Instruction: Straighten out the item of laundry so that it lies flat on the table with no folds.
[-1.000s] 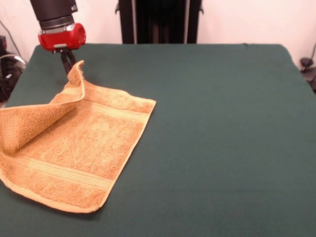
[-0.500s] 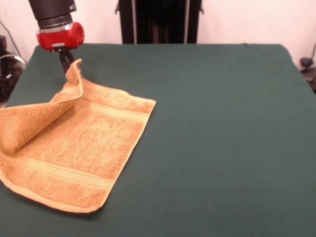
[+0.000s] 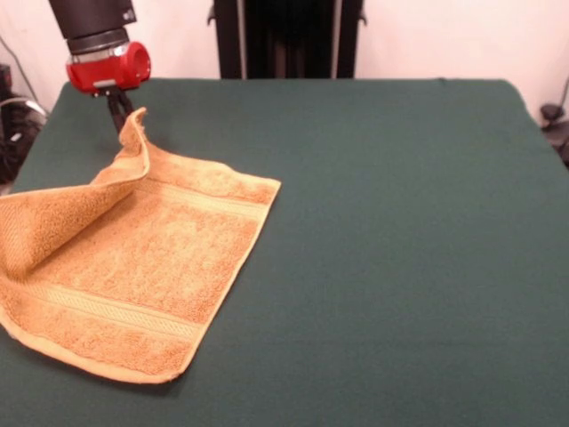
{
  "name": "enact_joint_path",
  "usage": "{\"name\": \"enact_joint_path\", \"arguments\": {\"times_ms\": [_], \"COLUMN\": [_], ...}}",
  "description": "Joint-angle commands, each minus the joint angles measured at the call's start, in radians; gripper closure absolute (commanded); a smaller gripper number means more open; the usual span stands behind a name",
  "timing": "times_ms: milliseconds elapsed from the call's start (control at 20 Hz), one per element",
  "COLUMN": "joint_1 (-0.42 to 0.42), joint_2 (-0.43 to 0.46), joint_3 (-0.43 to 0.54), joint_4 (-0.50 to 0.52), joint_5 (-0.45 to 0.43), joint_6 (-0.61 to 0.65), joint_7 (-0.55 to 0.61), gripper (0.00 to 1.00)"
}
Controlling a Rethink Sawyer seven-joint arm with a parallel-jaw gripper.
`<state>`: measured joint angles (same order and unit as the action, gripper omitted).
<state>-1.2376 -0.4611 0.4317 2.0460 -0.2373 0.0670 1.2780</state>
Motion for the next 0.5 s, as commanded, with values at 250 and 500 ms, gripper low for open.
{"name": "enact_joint_path", "arguments": {"times_ms": [250,500], "joint_1": [0.015,0.002], "joint_2": [0.088,0.096], "joint_3": [0.099,0.113], "joint_4": [0.026,0.028], "joint_5": [0.021,0.026], "joint_6": [0.103,0.105], "joint_7": [0.133,0.135], "gripper": [1.0,1.0]}}
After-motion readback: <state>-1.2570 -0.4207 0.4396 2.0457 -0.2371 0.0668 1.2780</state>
